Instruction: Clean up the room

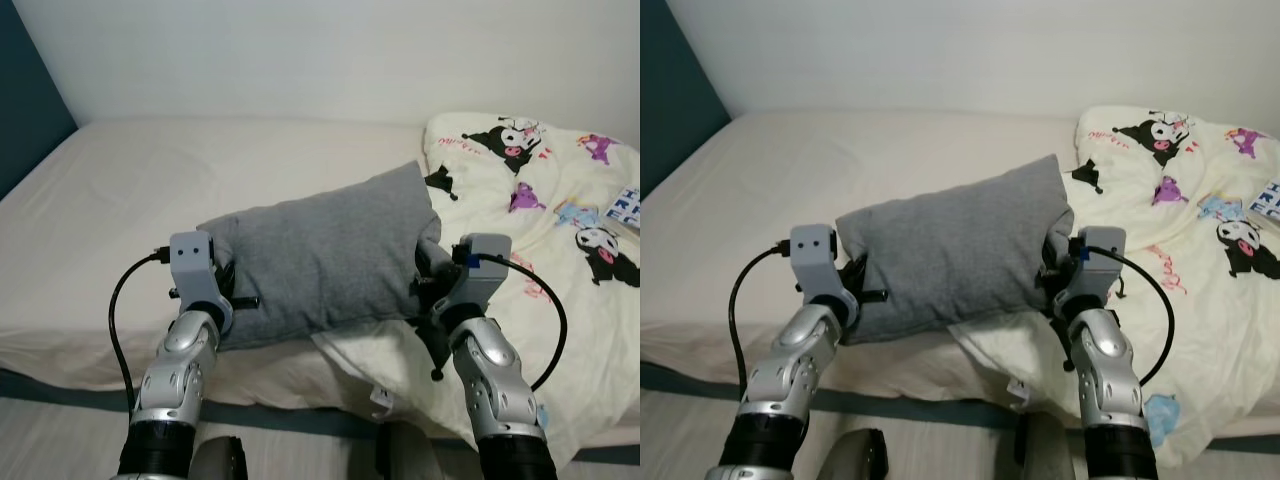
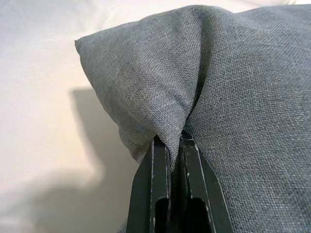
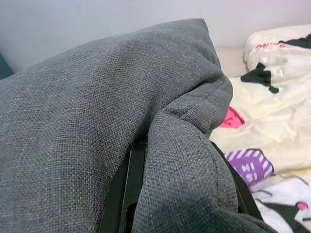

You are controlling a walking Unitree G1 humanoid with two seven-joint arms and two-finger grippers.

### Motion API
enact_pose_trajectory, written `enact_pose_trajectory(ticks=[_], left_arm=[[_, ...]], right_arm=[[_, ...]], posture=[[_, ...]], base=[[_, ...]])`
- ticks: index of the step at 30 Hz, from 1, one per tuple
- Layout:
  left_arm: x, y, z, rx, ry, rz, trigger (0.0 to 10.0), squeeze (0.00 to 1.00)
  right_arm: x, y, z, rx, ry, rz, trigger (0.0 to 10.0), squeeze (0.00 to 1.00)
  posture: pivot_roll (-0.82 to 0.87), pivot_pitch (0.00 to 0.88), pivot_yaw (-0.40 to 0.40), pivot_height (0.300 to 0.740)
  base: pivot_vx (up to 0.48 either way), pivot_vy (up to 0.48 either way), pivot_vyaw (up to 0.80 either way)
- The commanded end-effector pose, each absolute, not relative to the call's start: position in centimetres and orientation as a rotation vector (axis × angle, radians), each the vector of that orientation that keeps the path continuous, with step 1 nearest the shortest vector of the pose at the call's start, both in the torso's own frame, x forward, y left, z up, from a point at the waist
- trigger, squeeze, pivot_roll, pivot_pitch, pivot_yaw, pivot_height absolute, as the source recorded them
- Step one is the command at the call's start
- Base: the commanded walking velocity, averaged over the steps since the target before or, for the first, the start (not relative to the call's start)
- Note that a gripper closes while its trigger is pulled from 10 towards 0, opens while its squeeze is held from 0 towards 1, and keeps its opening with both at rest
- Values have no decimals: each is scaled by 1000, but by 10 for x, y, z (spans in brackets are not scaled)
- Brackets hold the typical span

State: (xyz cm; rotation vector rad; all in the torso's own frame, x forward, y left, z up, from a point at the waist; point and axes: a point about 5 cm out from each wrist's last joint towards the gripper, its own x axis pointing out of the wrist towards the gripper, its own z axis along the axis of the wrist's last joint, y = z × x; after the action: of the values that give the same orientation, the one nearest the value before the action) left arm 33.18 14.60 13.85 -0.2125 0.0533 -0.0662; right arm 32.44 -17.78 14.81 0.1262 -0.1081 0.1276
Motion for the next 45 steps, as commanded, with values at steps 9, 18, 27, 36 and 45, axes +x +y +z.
enact_pose_trajectory(ticks=[9,18,27,36,45], left_arm=[[330,140,146,-201,-4,-86,10000,0],[330,141,146,-188,-13,-83,10000,0],[330,142,146,-184,-22,-77,10000,0],[330,139,146,-162,-24,-96,10000,0],[329,138,144,-162,-20,-102,10000,0]], right_arm=[[325,-163,151,96,-121,194,10000,0],[323,-163,151,105,-112,209,10000,0],[323,-162,151,102,-116,221,10000,0],[323,-163,155,107,-139,211,10000,0],[320,-164,151,114,-131,201,10000,0]], posture=[[19,130,-22,648],[17,129,-21,653],[18,123,-20,678],[13,106,-11,703],[11,87,-7,728]], base=[[0,0,0],[0,0,0],[0,0,0],[0,0,0],[0,0,0]])
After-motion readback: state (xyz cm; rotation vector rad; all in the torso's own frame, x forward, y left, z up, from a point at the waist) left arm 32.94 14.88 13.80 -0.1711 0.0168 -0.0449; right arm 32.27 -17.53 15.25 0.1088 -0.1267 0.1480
